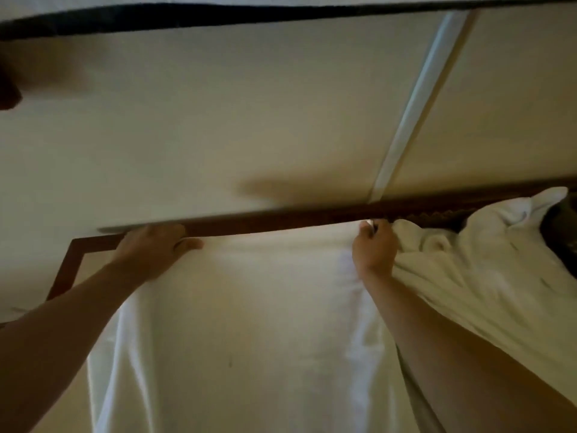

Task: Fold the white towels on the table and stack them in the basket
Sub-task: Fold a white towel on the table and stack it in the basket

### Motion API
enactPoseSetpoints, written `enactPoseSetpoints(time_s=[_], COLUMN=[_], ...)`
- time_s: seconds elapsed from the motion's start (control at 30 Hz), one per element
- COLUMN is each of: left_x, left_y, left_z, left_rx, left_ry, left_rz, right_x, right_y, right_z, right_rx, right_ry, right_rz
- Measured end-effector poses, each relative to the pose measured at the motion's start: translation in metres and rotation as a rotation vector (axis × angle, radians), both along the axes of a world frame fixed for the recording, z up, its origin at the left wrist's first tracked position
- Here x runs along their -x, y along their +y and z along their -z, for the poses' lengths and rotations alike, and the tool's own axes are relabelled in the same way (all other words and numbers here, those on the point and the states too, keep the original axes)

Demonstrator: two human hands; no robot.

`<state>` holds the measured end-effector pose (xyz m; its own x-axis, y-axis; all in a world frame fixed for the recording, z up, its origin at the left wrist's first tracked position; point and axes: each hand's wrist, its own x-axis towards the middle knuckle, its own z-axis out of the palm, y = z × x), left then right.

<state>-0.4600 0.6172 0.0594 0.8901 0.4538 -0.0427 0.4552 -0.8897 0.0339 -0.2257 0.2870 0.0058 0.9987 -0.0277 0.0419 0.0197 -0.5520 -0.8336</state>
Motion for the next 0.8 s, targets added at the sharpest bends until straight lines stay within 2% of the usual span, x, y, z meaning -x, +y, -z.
enactPoseSetpoints(time_s=[0.13, 0.27, 0.37, 0.43, 0.53, 0.57, 0.6, 0.67, 0.73, 0.8], left_x=[-0.045, -0.079, -0.094, -0.088, -0.060, -0.049, -0.036, -0.016, -0.002, 0.010], left_y=[0.029, 0.043, 0.049, 0.050, 0.065, 0.072, 0.079, 0.086, 0.088, 0.092], left_z=[0.020, 0.037, 0.051, 0.058, 0.058, 0.056, 0.053, 0.047, 0.038, 0.033], left_rx=[-0.010, -0.017, 0.000, 0.150, 0.538, 0.667, 0.807, 1.031, 1.205, 1.299], left_ry=[0.087, 0.040, 0.104, 0.118, 0.017, -0.036, -0.106, -0.215, -0.243, -0.227], left_rz=[0.032, 0.058, 0.047, -0.003, -0.239, -0.306, -0.347, -0.364, -0.339, -0.318], right_x=[-0.053, -0.082, -0.095, -0.097, -0.069, -0.046, -0.018, 0.044, 0.100, 0.138], right_y=[0.033, 0.045, 0.052, 0.055, 0.071, 0.083, 0.098, 0.135, 0.182, 0.223], right_z=[0.024, 0.035, 0.038, 0.038, 0.026, 0.021, 0.019, 0.015, 0.016, 0.022], right_rx=[0.086, 0.159, 0.210, 0.284, 0.506, 0.522, 0.505, 0.483, 0.527, 0.625], right_ry=[0.054, 0.048, 0.048, 0.061, 0.078, 0.007, -0.106, -0.284, -0.195, -0.020], right_rz=[-0.022, -0.021, -0.032, -0.029, 0.110, 0.090, -0.010, -0.341, -0.693, -0.894])
